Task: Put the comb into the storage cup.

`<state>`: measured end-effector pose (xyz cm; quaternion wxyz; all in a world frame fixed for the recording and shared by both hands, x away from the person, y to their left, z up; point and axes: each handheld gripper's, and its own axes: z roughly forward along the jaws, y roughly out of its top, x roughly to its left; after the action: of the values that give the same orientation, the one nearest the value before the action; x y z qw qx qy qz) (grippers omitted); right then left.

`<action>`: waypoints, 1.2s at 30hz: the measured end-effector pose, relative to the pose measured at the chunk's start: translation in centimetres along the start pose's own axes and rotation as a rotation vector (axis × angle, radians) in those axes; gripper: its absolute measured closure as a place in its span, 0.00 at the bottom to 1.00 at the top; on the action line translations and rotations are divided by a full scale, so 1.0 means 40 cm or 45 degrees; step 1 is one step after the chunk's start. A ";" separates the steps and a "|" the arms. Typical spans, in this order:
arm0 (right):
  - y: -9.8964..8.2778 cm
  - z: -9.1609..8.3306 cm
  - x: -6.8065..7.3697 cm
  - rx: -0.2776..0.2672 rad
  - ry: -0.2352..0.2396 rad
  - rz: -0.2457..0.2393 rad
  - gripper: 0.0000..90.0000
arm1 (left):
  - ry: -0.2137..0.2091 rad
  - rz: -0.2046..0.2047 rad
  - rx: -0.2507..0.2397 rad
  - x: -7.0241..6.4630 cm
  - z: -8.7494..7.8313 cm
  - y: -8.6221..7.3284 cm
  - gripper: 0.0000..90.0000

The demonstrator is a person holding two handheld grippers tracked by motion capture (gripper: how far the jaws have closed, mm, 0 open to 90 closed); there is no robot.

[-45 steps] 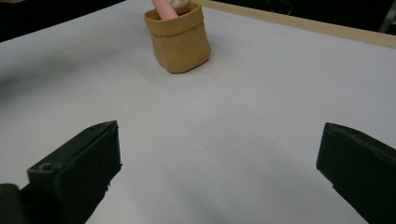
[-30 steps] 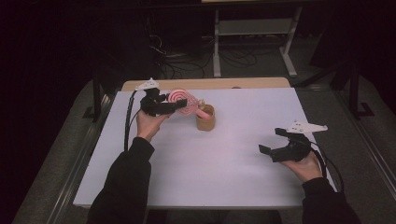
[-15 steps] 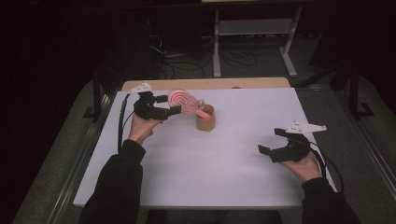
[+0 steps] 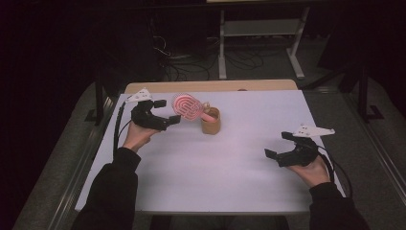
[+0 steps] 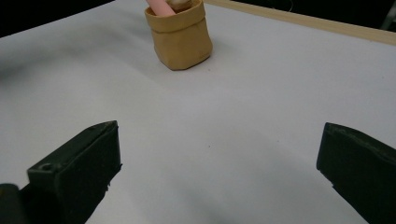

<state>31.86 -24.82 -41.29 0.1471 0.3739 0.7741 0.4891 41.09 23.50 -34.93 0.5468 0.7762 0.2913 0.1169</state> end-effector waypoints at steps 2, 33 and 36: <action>0.000 0.000 0.000 0.002 0.000 0.002 0.00 | 0.002 0.003 -0.004 0.000 -0.007 -0.004 0.00; -0.002 0.001 0.003 0.011 -0.007 -0.011 0.00 | 0.026 0.049 -0.035 -0.025 -0.108 -0.074 0.00; -0.002 0.001 0.002 0.013 -0.008 -0.012 0.00 | 0.038 0.045 -0.044 -0.024 -0.115 -0.083 0.00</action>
<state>31.78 -24.75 -41.37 0.1500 0.3726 0.7778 0.4834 36.93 27.31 -36.12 0.5536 0.7699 0.2834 0.1432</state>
